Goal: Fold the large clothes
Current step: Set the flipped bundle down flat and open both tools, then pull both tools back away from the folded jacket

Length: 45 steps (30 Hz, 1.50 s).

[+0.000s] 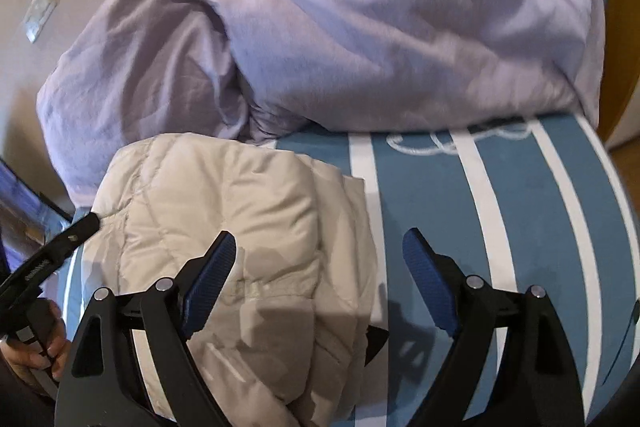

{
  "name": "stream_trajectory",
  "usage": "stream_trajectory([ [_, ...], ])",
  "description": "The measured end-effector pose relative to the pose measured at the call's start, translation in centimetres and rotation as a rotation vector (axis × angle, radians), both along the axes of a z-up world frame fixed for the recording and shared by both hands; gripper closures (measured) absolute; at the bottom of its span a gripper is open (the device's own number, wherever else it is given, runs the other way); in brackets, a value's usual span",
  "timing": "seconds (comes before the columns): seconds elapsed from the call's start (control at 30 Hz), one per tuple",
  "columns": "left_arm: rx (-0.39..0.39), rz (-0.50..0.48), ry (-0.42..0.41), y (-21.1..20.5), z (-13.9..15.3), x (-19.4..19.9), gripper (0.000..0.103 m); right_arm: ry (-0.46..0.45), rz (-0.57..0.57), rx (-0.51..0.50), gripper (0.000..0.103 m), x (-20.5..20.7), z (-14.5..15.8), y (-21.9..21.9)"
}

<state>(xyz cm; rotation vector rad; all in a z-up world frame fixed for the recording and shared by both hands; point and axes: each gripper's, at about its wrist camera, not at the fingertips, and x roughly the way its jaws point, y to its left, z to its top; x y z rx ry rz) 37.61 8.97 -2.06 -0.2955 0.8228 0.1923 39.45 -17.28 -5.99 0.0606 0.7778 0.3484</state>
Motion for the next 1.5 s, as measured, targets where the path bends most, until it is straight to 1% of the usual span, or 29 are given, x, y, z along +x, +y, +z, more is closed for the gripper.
stream_trajectory([
  [0.03, 0.006, -0.008, 0.012, -0.3, -0.4, 0.1, 0.015, -0.026, 0.016, -0.006, 0.026, -0.5, 0.2, 0.3],
  [0.07, 0.019, -0.013, 0.020, -0.7, -0.7, 0.2, 0.015, -0.040, 0.027, -0.013, 0.030, -0.8, 0.3, 0.7],
  [0.13, 0.067, -0.034, 0.030, -1.6, -1.4, 0.2, 0.014, -0.056, 0.057, -0.020, 0.046, -1.5, 0.2, 1.0],
  [0.17, 0.081, -0.042, 0.031, -1.8, -1.6, 0.1, 0.014, -0.054, 0.071, -0.021, 0.050, -1.7, 0.1, 1.3],
  [0.23, 0.085, -0.051, 0.033, -2.0, -1.8, 0.0, 0.014, -0.046, 0.089, -0.031, 0.058, -1.8, -0.3, 2.0],
  [0.4, 0.093, -0.067, 0.037, -2.2, -2.1, -0.1, 0.014, -0.026, 0.098, -0.067, 0.059, -2.0, -1.6, 3.3],
  [0.53, 0.102, -0.078, 0.034, -2.6, -2.3, -0.3, 0.014, -0.010, 0.106, -0.122, 0.060, -2.0, -3.4, 3.9],
  [0.73, 0.141, -0.094, 0.022, -3.6, -2.4, -0.6, 0.014, 0.015, 0.104, -0.102, 0.060, -1.8, -5.3, 3.4],
  [1.07, 0.175, -0.108, 0.017, -4.3, -2.4, -0.9, 0.013, -0.007, 0.088, -0.120, 0.060, -2.0, -6.6, 3.7],
  [1.2, 0.181, -0.088, 0.008, -4.3, -2.0, -1.6, 0.010, -0.007, 0.087, -0.123, 0.056, -1.9, -5.8, 3.6],
  [1.23, 0.181, -0.082, 0.002, -4.3, -1.9, -2.0, 0.009, -0.011, 0.081, -0.131, 0.050, -2.0, -5.5, 3.5],
  [1.27, 0.183, -0.075, -0.006, -4.3, -1.8, -2.3, 0.008, -0.018, 0.063, -0.149, 0.036, -2.2, -5.2, 3.3],
  [1.3, 0.189, -0.068, -0.014, -4.3, -1.7, -2.8, 0.006, -0.020, 0.039, -0.166, 0.029, -2.3, -5.0, 3.2],
  [1.33, 0.201, -0.061, -0.022, -4.3, -1.5, -3.3, 0.005, -0.020, 0.029, -0.159, 0.024, -2.5, -4.7, 2.8],
  [1.4, 0.220, -0.053, -0.037, -4.3, -1.2, -4.2, 0.003, -0.019, 0.028, -0.141, 0.024, -2.9, -4.4, 2.4],
  [1.5, 0.226, -0.045, -0.050, -4.3, -0.7, -5.8, 0.002, -0.034, 0.019, -0.150, 0.016, -4.1, -3.6, 2.1],
])
